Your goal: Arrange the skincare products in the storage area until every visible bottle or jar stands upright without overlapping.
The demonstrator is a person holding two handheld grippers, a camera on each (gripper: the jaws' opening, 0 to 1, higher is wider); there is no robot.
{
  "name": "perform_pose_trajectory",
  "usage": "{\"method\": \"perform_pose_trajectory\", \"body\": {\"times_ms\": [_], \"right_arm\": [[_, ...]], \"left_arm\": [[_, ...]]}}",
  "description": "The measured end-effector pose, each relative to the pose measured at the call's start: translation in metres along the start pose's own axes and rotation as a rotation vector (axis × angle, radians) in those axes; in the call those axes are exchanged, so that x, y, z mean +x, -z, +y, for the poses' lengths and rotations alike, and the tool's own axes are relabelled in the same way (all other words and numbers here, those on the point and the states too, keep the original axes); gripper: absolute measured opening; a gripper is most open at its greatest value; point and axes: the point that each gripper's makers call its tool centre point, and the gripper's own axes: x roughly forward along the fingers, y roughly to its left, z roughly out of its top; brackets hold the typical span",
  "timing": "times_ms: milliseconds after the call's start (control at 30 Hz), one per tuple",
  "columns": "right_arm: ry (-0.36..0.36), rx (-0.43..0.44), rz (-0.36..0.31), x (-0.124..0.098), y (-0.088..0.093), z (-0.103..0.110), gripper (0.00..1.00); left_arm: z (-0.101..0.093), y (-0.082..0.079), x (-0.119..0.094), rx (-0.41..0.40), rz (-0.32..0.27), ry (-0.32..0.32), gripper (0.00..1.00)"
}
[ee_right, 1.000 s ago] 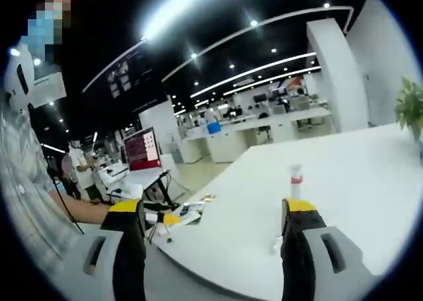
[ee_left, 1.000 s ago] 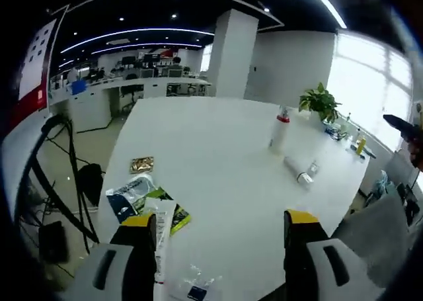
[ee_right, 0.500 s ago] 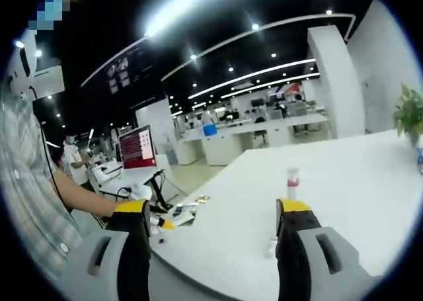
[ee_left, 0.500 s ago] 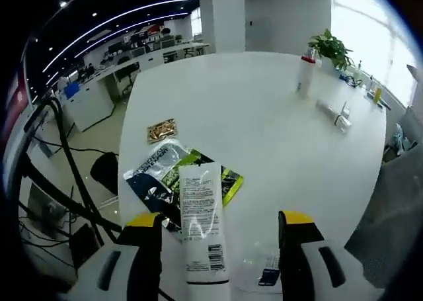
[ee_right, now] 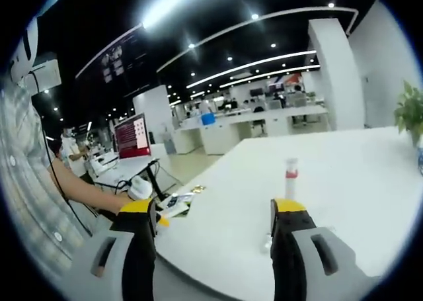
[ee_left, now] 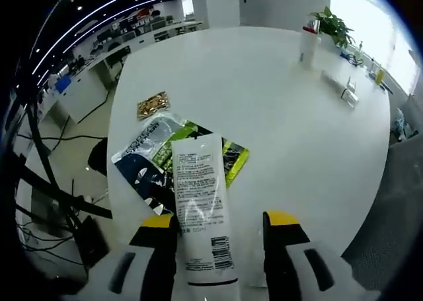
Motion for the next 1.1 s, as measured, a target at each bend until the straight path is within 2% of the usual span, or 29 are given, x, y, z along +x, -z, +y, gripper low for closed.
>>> {"method": "perform_pose_trajectory", "body": {"times_ms": [33,133,167,233,267,300,400,567,667,867,1000,1100], "right_arm": [[0.000,0.009,0.003,0.002,0.000,-0.002,0.68],[-0.001,0.015,0.012,0.006,0.002,-0.005,0.67],[-0.001,0.011,0.018,0.007,0.003,-0.005,0.65],[-0.008,-0.008,0.027,0.010,0.004,-0.003,0.63],[-0.010,-0.013,0.031,0.012,0.004,-0.003,0.63],[-0.011,-0.016,0.034,0.013,0.005,-0.003,0.63],[-0.017,-0.020,0.048,0.018,0.009,-0.002,0.62],[-0.029,-0.022,0.032,0.021,0.004,0.002,0.61],[-0.029,-0.020,0.025,0.021,0.004,0.002,0.61],[-0.029,-0.001,0.021,0.016,0.007,0.008,0.61],[-0.030,0.017,0.028,0.013,0.014,0.014,0.61],[-0.043,0.041,0.032,0.014,0.020,0.021,0.60]], "left_arm": [[0.000,-0.003,0.000,0.008,-0.021,0.001,0.52],[0.003,-0.002,0.000,-0.048,-0.032,0.003,0.49],[0.006,-0.002,0.000,-0.046,-0.033,-0.003,0.47],[0.011,-0.001,-0.002,-0.064,-0.041,-0.022,0.34],[0.005,-0.001,-0.002,-0.095,-0.051,0.022,0.32],[0.007,-0.002,-0.003,-0.057,-0.065,0.018,0.32],[0.006,-0.004,-0.003,-0.090,-0.069,0.005,0.30],[0.003,-0.005,-0.004,-0.104,-0.053,0.032,0.27],[-0.002,-0.010,-0.007,-0.203,-0.069,0.078,0.26],[-0.008,-0.030,-0.019,-0.273,-0.151,0.140,0.26],[-0.015,-0.042,-0.028,-0.391,-0.215,0.197,0.25],[-0.022,-0.047,-0.035,-0.437,-0.256,0.233,0.25]]}}
